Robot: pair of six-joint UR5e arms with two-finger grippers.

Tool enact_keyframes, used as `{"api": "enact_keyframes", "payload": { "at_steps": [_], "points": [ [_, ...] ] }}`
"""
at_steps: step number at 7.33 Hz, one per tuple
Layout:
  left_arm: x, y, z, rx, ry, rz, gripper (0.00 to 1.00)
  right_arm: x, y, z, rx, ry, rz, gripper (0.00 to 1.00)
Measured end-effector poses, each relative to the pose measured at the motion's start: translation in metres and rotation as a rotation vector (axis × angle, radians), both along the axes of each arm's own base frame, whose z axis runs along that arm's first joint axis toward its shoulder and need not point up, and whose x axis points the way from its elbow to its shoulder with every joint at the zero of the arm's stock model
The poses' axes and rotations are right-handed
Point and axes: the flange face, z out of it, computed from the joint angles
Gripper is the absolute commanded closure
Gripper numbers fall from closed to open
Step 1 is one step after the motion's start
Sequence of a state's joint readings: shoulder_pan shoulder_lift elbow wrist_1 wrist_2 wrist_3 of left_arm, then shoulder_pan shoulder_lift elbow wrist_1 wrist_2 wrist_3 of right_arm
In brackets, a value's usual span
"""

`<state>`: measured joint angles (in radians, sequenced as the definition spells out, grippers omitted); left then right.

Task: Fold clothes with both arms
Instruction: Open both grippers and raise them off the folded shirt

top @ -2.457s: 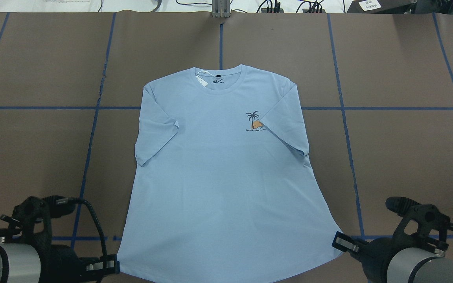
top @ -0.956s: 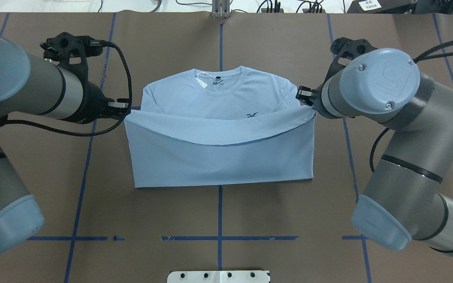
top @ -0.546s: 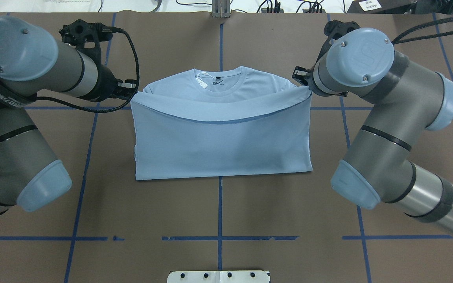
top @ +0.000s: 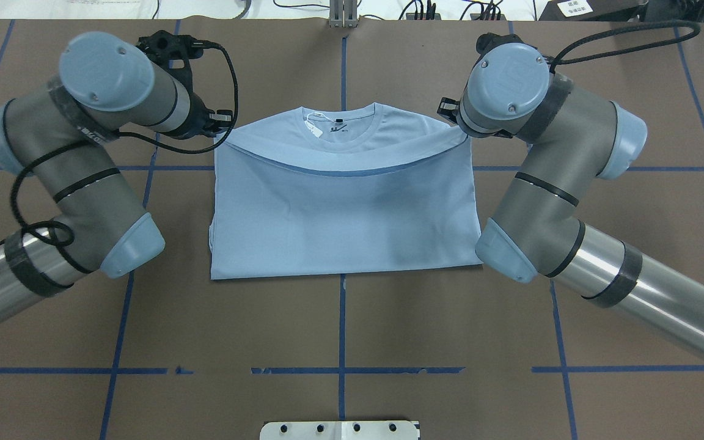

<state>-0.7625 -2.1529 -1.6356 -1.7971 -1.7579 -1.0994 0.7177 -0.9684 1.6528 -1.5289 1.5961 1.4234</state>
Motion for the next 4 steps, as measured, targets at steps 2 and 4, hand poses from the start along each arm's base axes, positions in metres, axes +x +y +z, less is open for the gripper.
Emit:
{"api": "enact_keyframes", "payload": {
  "at_steps": [2,4],
  "points": [
    [0.033,-0.031,0.032,0.006,-0.021,-0.017,1.00,-0.023,-0.013,0.032,0.001,0.004,-0.008,1.00],
    [0.045,-0.036,0.047,0.006,-0.029,-0.015,1.00,-0.030,-0.015,0.045,-0.004,0.017,-0.015,1.00]
  ]
}}
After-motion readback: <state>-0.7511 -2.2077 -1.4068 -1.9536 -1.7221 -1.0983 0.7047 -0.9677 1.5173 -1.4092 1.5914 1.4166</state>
